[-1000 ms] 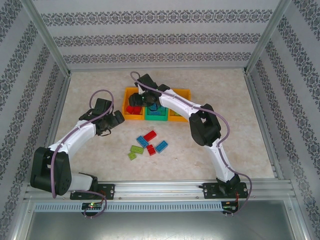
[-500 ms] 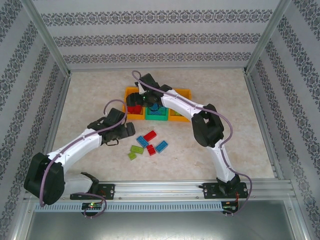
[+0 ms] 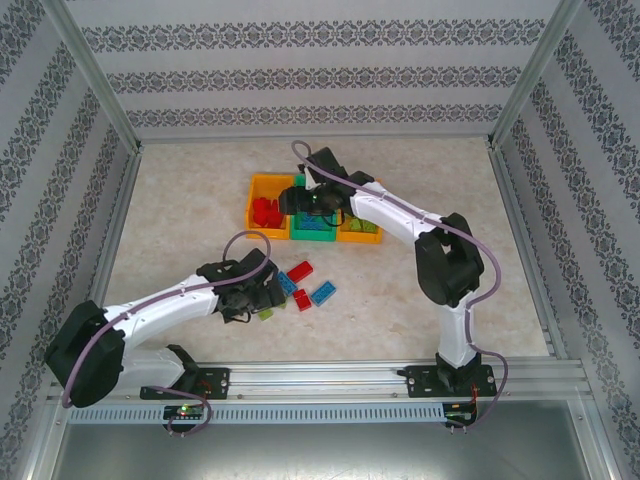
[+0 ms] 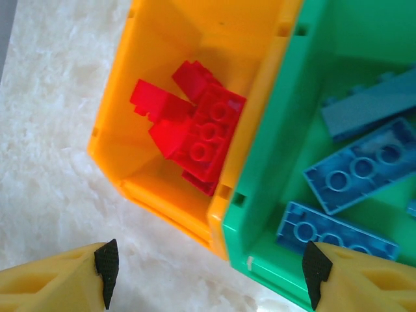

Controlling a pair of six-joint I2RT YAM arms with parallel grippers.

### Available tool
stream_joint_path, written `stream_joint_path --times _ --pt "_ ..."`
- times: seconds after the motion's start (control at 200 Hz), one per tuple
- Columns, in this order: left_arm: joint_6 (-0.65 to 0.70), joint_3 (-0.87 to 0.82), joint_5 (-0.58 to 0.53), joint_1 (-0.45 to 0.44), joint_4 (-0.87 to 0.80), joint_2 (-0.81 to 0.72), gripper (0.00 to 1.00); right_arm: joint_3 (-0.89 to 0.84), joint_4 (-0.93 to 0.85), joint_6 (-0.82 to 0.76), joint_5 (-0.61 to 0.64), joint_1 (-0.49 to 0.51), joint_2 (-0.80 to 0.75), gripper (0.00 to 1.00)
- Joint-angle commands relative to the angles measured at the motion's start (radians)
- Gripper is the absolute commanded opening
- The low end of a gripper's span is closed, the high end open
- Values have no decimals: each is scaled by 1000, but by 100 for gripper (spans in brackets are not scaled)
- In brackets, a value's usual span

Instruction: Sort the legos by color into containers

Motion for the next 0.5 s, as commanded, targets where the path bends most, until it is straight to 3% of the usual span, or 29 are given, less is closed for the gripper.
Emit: stream_joint_path --times 0.0,0.495 --pt "-96 0 13 -36 -32 21 96 -37 16 -26 24 -9 -56 78" --pt "-170 -36 1 -54 21 74 80 -181 67 -24 -16 -92 -141 78"
